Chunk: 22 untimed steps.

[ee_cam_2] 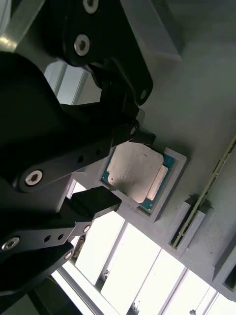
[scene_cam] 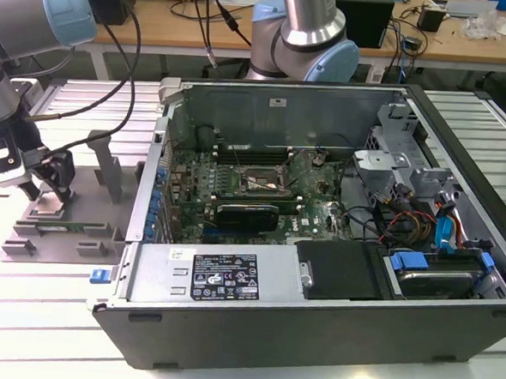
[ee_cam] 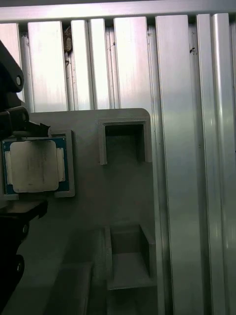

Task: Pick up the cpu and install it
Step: 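Pick up the cpu and move it towards the insertion slot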

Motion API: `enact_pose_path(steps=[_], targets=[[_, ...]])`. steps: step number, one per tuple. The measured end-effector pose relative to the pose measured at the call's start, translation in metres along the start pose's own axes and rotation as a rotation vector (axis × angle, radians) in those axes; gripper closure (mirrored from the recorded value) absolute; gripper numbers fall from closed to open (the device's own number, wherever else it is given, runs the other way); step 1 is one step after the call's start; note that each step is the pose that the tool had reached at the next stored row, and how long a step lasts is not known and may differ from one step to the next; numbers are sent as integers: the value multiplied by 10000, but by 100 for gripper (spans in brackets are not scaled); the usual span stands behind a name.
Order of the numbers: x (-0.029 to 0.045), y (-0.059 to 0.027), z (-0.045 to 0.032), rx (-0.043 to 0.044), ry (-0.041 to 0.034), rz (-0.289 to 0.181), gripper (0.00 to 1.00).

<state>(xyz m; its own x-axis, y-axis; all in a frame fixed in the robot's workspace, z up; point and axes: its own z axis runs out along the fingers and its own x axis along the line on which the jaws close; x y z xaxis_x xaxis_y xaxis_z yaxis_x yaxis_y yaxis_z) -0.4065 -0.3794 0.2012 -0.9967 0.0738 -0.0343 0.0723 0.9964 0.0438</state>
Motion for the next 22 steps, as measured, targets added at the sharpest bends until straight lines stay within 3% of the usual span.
enact_pose_path(steps=[7, 10, 13, 22], targets=[[-2, -2, 30, -18, 29, -676, 38], [-3, -13, 48, -10, 23, -568, 38], [-1, -17, 66, 6, 8, -150, 38], [-1, -40, 117, 8, 5, -89, 38]])
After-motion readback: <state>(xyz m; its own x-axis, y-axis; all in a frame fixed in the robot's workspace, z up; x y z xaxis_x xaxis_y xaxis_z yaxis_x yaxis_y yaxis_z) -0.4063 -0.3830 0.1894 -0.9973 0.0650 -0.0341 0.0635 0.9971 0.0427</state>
